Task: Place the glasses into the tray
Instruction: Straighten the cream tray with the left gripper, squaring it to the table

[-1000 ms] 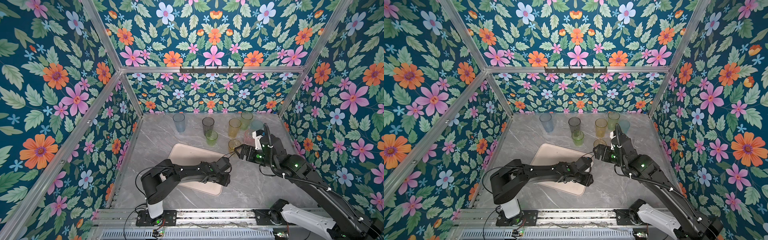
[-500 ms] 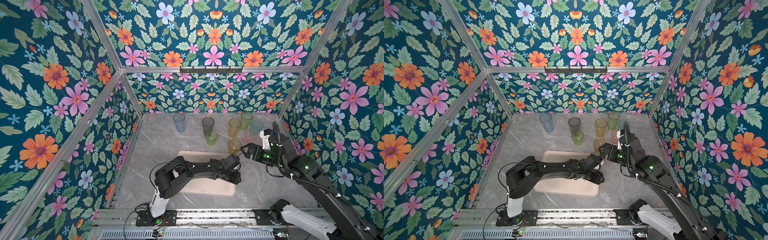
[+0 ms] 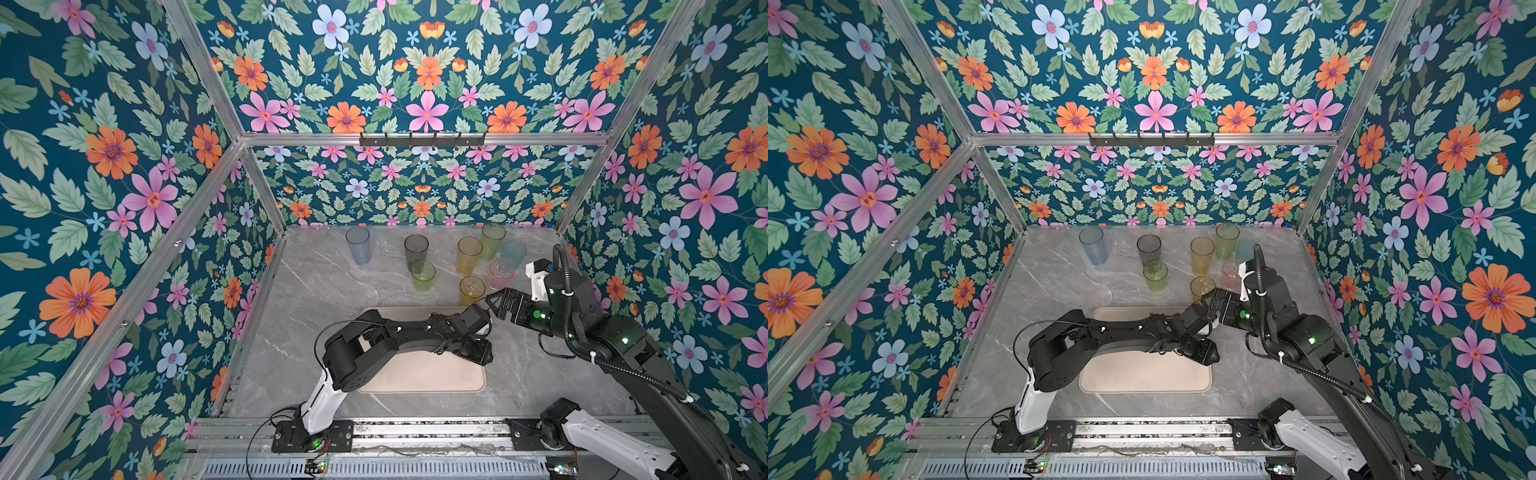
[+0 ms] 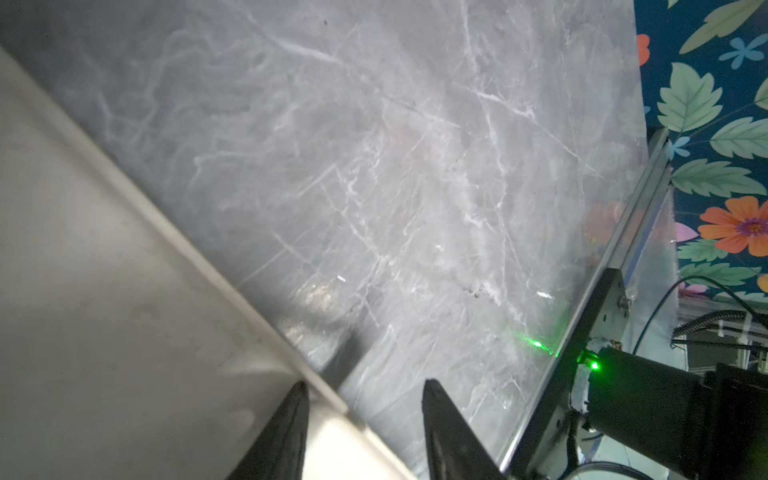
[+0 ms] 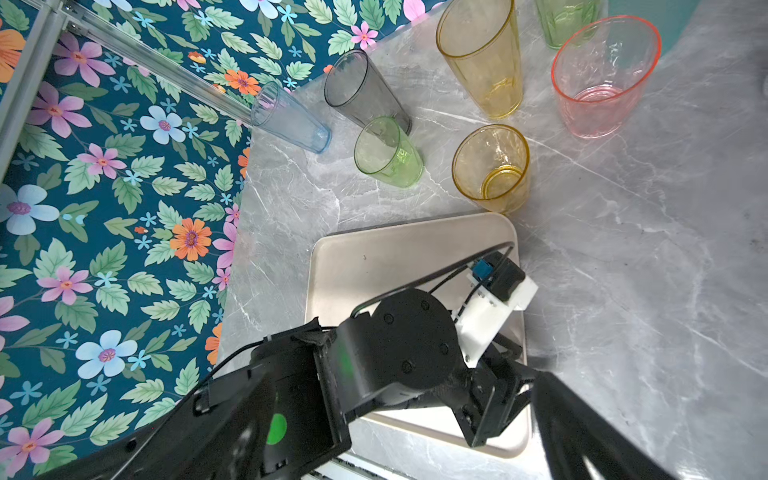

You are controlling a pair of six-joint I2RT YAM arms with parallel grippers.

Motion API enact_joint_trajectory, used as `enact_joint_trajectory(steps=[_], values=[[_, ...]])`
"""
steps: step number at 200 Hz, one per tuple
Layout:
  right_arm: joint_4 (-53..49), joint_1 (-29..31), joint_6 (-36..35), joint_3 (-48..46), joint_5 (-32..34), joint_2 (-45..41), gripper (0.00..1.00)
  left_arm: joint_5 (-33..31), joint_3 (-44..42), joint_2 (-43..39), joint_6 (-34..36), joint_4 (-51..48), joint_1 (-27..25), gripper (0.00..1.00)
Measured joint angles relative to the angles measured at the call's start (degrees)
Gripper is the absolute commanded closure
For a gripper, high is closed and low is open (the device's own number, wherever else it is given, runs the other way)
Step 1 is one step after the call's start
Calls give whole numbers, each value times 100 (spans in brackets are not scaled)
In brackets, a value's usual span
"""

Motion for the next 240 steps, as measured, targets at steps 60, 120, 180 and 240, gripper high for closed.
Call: enact_joint_trajectory(steps=[60, 120, 180, 240], values=[[-57, 0, 2, 68, 0, 50, 3, 90, 127, 116, 59, 33, 0, 53], [-57, -4, 24, -79, 39, 13, 3, 225, 284, 229, 208, 76, 0, 50], [-63, -4, 118, -315, 94, -74, 3, -223, -452, -1193, 492, -599, 374, 44], [46, -4, 127, -570, -83, 46, 4, -1303, -2201, -3399, 214, -1445, 1322, 41]])
